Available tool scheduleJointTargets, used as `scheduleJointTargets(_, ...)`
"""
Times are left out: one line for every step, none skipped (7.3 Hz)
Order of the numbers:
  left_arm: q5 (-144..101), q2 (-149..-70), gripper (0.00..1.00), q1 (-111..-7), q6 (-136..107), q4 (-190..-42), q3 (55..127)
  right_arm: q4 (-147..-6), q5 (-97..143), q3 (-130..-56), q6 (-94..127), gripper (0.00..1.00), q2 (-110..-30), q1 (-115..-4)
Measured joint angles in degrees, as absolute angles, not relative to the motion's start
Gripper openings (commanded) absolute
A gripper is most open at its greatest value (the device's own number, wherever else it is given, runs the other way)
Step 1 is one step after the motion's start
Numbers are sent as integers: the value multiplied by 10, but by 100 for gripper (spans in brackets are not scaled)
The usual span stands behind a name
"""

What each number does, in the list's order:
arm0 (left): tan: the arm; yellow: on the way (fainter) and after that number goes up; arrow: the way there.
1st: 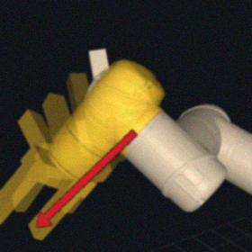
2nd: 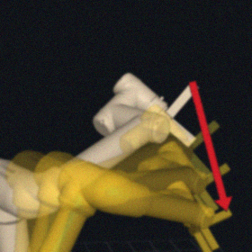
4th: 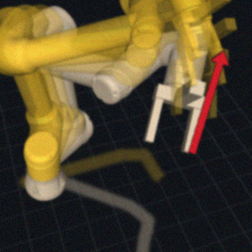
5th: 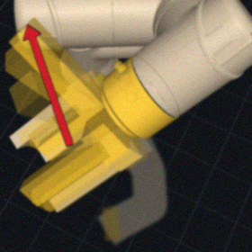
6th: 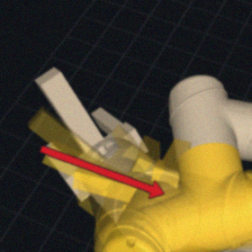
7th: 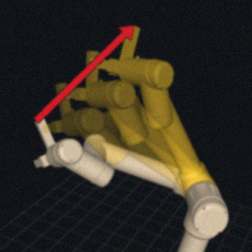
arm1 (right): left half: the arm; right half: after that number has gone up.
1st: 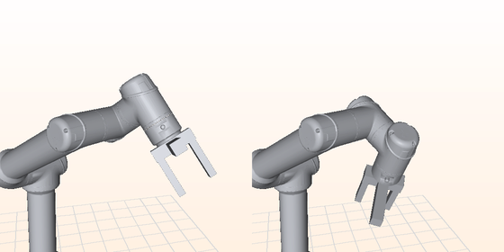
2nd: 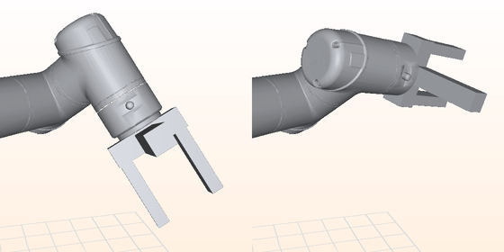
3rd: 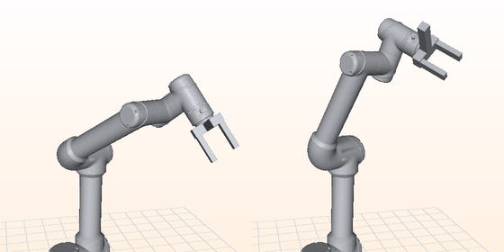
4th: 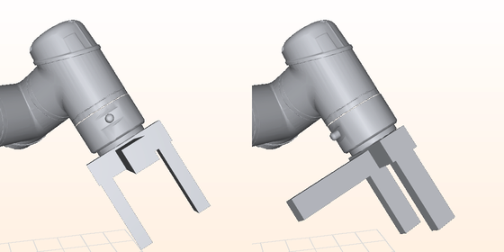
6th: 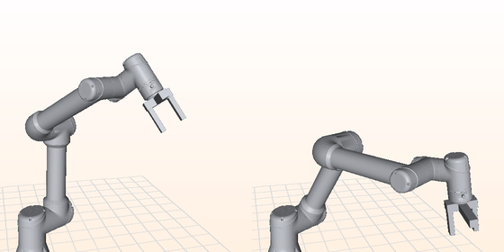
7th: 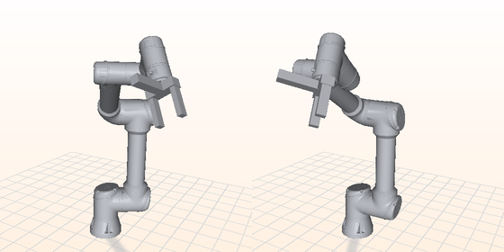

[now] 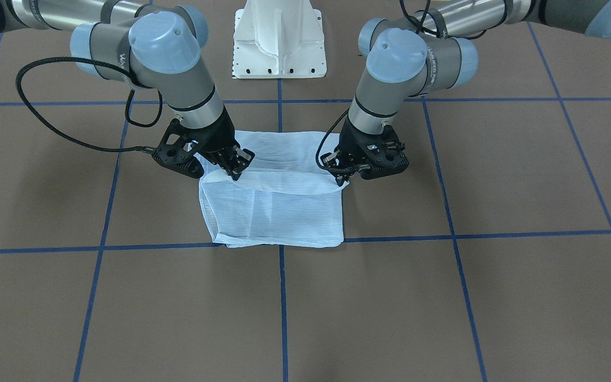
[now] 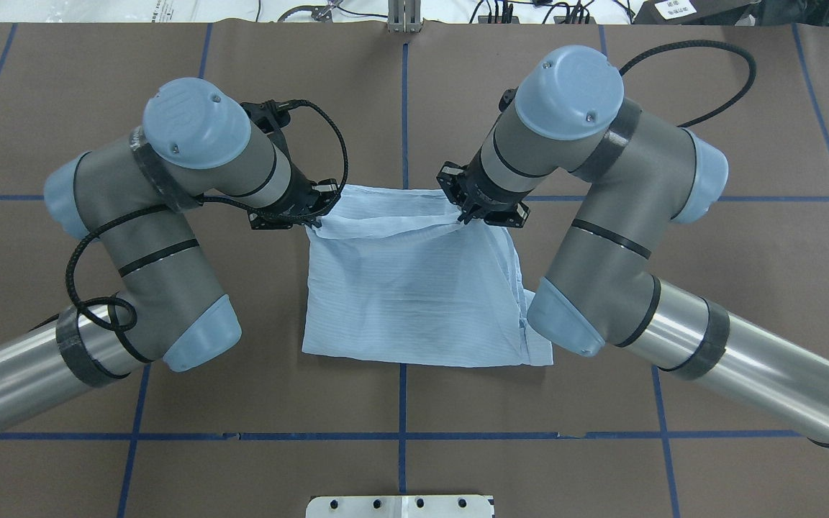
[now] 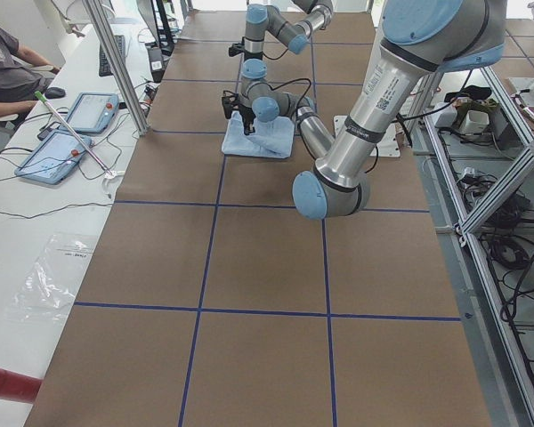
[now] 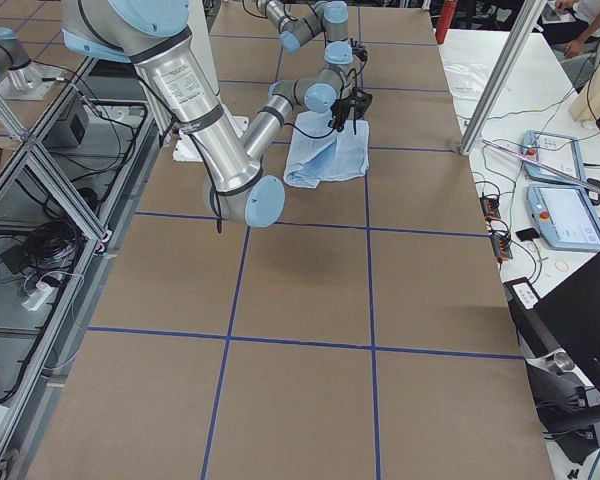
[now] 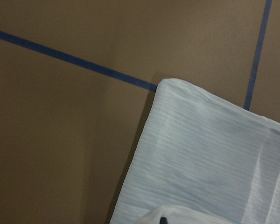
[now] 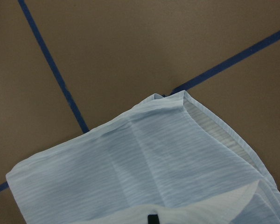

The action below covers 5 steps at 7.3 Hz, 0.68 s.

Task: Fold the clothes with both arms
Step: 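Lay the folded edge down and open both grippers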

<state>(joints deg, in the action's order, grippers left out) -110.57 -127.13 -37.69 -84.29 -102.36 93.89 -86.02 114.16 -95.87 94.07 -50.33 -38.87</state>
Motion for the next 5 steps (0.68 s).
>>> scheduleJointTargets(-1106,-1280,0,-380,-843,-1034,924,-860,1142,-942,938,0,-497,-393)
scheduleJointTargets(-1106,-1289,0,-384,-843,-1038,912,-858,1142,-928,937,0,-493,-396)
scheduleJointTargets(-1105,-1301,0,-387,-843,-1041,895,-852,1143,-914,937,0,-488,-398)
scheduleJointTargets(-1105,-1314,0,-390,-844,-1049,872,-840,1144,-898,937,0,-484,-400)
scheduleJointTargets(-1105,-1322,0,-391,-846,-1066,848,-828,1144,-881,937,0,-480,-401)
